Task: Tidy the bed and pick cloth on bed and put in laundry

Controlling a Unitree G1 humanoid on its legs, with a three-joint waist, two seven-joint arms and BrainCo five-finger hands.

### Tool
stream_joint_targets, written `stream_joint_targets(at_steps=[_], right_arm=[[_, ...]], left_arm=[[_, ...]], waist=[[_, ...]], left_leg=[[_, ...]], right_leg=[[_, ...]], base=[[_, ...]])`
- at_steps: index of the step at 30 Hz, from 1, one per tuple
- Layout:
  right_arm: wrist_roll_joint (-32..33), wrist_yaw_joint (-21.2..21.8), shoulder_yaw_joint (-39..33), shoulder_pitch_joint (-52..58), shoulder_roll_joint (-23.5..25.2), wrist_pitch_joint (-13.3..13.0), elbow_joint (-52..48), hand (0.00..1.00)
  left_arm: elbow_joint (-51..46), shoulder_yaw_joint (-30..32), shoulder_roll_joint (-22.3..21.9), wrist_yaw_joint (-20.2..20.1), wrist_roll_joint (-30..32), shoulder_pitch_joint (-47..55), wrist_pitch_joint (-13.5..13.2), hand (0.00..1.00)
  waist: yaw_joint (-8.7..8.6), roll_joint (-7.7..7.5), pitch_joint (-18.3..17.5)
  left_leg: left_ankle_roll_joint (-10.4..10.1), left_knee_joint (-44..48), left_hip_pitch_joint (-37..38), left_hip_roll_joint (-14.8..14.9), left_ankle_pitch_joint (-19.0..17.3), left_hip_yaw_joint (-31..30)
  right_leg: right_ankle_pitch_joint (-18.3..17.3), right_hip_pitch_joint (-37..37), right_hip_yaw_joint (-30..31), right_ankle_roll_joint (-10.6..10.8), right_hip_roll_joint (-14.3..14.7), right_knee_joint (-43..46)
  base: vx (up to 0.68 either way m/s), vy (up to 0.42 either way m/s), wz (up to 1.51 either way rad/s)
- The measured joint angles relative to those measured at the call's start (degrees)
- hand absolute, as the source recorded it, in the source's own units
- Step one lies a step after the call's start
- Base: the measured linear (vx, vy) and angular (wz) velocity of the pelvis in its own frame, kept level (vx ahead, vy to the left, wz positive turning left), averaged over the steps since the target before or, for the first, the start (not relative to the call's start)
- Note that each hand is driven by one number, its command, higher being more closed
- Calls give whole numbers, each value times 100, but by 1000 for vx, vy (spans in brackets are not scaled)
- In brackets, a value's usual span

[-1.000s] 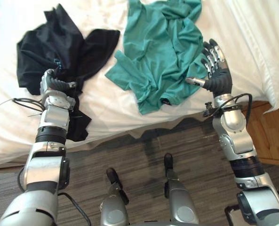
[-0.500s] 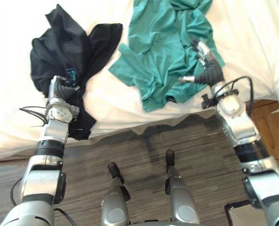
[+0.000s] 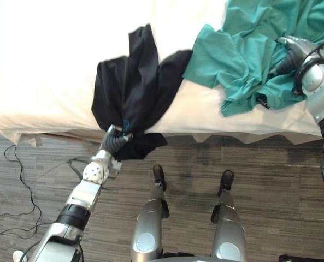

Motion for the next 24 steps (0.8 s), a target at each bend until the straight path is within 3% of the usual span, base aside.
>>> stream_joint_targets(at_steps=[2,5,8,9,11,14,16,19,22,23,24], right_arm=[[61,52,-263,35,-2,-2,142,100],[1209,-6,-783,338,35,-125,558,100],[2682,-175,-1452,1238,261,-823,643,100],[2905,-188,-1615,1457,374,-971,618,100],[4082,-244,-2011,2553,1050,-1407,124,100],[5567,-240,-2156,3949,2153,-1508,-603,100],[6146,-216,-2136,4886,2788,-1618,-1036,100],[6026,-127,-1776,6070,3478,-1707,-1434,100],[5801,-112,-1429,6913,3891,-1742,-1714,100],[5830,-65,-1183,7302,4116,-1732,-1827,100],[5995,3,-1087,7450,4197,-1707,-1824,100]], left_arm=[[-2,8,0,-146,-2,358,12,100],[-54,54,-37,-350,-2,805,19,100],[-419,106,-232,-341,-12,1293,138,100],[-473,106,-317,-332,-17,1354,153,100],[-746,84,-675,-214,-52,1630,243,100],[-765,29,-1126,-51,-28,1792,428,100],[-696,5,-1362,183,21,1832,484,100],[-427,5,-1536,445,-23,1855,484,100],[-194,3,-1670,402,-545,1937,430,100],[3,-19,-1823,257,-954,2038,338,100],[147,-52,-1887,110,-1065,2094,312,100]], waist=[[89,26,-25],[127,2,-78],[98,-153,-259],[68,-174,-275],[22,-322,-466],[-146,-444,-789],[-269,-556,-1054],[-435,-688,-1202],[-509,-740,-1394],[-720,-737,-1573],[-741,-746,-1709]], left_leg=[[-4,47,4,-1,3,-43],[25,82,179,-7,27,-130],[23,60,377,-5,24,-34],[23,43,461,-4,24,-14],[9,-44,827,1,11,184],[-43,-45,1166,87,-135,226],[-43,-46,1220,107,-167,256],[-6,-47,1454,91,-240,181],[-2,-44,1501,72,-264,-207],[68,-19,1409,-36,-254,-903],[121,-46,1383,-127,-213,-1253]], right_leg=[[2,64,-41,-3,-3,-4],[2,371,-162,-4,3,-102],[0,506,-134,-7,7,-113],[-3,570,-133,-10,8,-113],[-39,749,18,-58,24,-112],[-153,986,109,-108,126,-100],[-266,1009,152,-126,147,-81],[-370,1308,61,-48,126,-73],[-784,1520,-61,30,121,279],[-1392,1627,363,-9,289,707],[-1601,1723,489,-46,345,791]], base=[[-14,8,14],[17,-10,16],[61,-26,-9],[57,-18,-21],[45,-12,-37],[43,-27,-25],[3,-14,-12],[4,2,15],[18,-17,89],[52,-70,195],[91,-86,199]])
